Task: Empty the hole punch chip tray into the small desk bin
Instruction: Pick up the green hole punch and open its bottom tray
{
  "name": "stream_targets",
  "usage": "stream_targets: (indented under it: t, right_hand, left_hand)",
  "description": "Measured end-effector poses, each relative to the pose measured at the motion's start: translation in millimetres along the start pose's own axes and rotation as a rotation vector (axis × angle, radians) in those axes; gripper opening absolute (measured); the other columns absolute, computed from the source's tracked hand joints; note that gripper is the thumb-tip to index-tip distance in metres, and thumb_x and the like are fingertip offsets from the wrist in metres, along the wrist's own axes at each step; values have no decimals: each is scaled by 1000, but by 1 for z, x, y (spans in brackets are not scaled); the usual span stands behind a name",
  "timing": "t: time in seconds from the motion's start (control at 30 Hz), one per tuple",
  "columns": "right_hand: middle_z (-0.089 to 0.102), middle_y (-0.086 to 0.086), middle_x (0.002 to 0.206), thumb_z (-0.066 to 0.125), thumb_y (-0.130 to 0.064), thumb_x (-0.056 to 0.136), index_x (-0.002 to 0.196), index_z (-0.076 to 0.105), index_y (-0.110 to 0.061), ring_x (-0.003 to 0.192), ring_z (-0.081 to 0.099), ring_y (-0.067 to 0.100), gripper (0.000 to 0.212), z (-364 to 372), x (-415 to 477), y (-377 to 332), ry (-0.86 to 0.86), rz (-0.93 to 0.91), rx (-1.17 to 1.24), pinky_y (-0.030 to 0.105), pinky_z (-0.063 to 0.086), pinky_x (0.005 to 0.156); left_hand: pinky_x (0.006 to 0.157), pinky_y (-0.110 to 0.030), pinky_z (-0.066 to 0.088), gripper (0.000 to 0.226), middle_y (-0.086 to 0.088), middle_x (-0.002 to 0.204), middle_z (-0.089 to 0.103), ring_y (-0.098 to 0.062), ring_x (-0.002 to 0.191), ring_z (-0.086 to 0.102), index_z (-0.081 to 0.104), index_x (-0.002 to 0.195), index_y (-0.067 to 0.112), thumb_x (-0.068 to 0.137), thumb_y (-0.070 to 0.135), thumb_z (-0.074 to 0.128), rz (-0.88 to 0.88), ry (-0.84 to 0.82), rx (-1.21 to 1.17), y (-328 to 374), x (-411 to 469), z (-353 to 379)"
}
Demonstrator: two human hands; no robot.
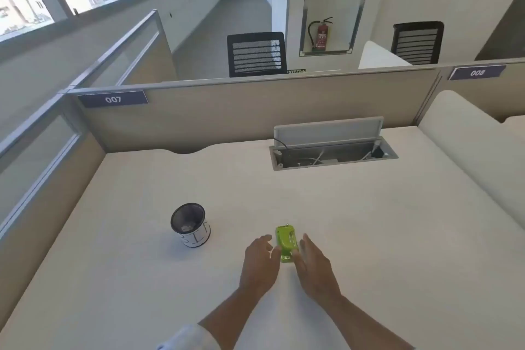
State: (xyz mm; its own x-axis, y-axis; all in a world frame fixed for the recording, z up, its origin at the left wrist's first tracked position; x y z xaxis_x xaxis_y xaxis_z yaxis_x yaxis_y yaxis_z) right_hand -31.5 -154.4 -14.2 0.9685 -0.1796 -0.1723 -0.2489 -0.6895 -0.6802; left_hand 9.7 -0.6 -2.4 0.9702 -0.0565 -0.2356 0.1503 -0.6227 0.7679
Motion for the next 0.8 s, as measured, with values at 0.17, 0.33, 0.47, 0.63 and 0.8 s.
stream_targets:
  t: [0.17,0.33,0.47,0.63,0.8]
  right_hand:
    - [61,-5,146,30,-68,101,150,47,-15,137,57,19,75,5,5,17,-47,39,113,38,44,116]
    - [47,-7,160,40,-38,110,161,39,-12,151,42,15,57,-4,2,12,-62,40,87,29,29,125]
    - [63,-1,139,32,-49,101,149,50,-17,125,60,23,61,-1,4,18,-76,25,110,37,44,111]
    - [58,-14,112,35,-45,104,133,57,-21,94,53,8,43,-2,6,23,-95,13,166,30,44,92]
    - [70,-6,127,45,-30,110,136,64,-20,116,64,8,34,-25,11,9,-69,115,395,23,44,99]
  left_hand:
    - [64,-12,46,32,3,84,75,-8,77,67,73,130,10,99,16,67,-116,44,-165,24,16,-1]
    - [78,-28,56,25,-3,93,78,-23,90,73,79,118,10,94,13,71,-185,46,-215,36,29,6]
    - [82,-33,61,21,4,83,73,-24,86,73,80,111,10,91,9,74,-222,38,-241,41,33,11]
    - [77,-34,67,20,-8,97,81,-25,88,80,78,93,22,87,4,75,-314,44,-352,41,35,10]
    - [84,-51,69,27,-4,86,84,-26,85,83,80,83,30,84,4,76,-310,-3,-450,34,18,1]
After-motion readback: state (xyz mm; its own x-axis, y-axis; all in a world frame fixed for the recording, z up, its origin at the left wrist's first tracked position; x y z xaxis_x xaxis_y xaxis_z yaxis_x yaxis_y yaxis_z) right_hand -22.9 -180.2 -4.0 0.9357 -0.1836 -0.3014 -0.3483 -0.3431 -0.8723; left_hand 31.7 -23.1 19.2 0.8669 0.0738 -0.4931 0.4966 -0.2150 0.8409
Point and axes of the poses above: each hand's wrist, its own x-axis towards the middle knuckle, its own z-axis out of the palm, y = z × x, the point moved 1 cm from there along x, towards the middle knuckle
